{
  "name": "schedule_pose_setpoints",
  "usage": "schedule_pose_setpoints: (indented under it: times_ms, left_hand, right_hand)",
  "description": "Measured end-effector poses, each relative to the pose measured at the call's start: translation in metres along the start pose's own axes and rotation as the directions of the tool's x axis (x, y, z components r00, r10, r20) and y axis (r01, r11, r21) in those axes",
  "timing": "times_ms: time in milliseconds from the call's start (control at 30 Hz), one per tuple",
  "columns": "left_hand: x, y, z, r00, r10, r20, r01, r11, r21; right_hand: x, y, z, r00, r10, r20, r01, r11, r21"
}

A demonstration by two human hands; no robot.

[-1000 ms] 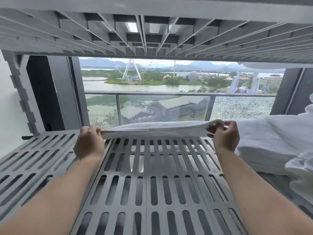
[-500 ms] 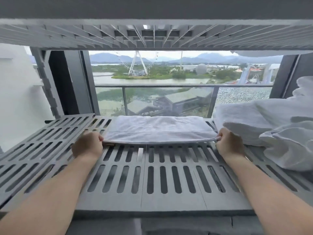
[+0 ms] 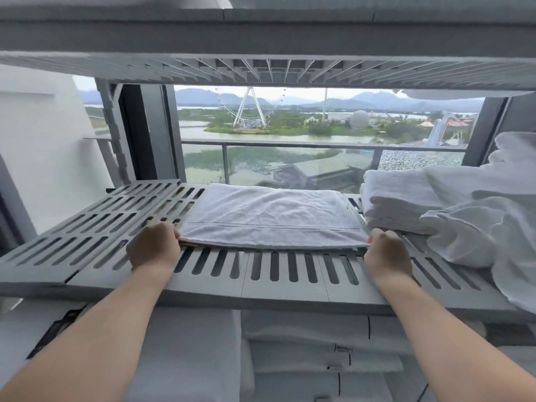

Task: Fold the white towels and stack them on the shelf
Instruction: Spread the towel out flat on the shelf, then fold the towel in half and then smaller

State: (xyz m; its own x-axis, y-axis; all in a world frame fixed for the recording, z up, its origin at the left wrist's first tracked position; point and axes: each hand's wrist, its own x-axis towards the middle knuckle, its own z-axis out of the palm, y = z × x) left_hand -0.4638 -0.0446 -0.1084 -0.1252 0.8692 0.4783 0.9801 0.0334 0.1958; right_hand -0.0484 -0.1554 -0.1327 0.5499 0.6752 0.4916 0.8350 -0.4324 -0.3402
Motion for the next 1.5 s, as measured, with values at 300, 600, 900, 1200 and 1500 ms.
schedule_pose_setpoints:
  times_ms: [300,600,900,1200,1500]
  left_hand:
    - [-0.024,-0.006,-0.007,0.998,-0.016,0.065,0.018,0.999,-0.026]
    - [-0.039,-0.019,-0.009,0.998,-0.039,0.056,0.043,0.997,-0.061]
    - [-0.057,-0.032,-0.016,0.999,-0.042,0.007,0.042,0.997,-0.065]
    - [-0.066,0.023,-0.018,0.864,0.504,0.016,-0.492,0.85,-0.19]
    - [-0.078,0.047,-0.004,0.8,0.597,-0.055,-0.566,0.723,-0.396]
  right_hand:
    - [-0.031,0.0,-0.015,0.998,0.053,0.032,-0.052,0.997,-0.051]
    - [-0.062,-0.001,-0.028,0.995,0.092,-0.044,-0.088,0.993,0.081]
    - [-0.091,0.01,-0.03,0.977,0.062,-0.206,-0.016,0.976,0.218]
    - [-0.105,-0.037,-0.038,0.975,-0.205,-0.088,0.214,0.971,0.104]
    - [-0.108,-0.055,-0.02,0.946,-0.323,-0.042,0.324,0.923,0.205]
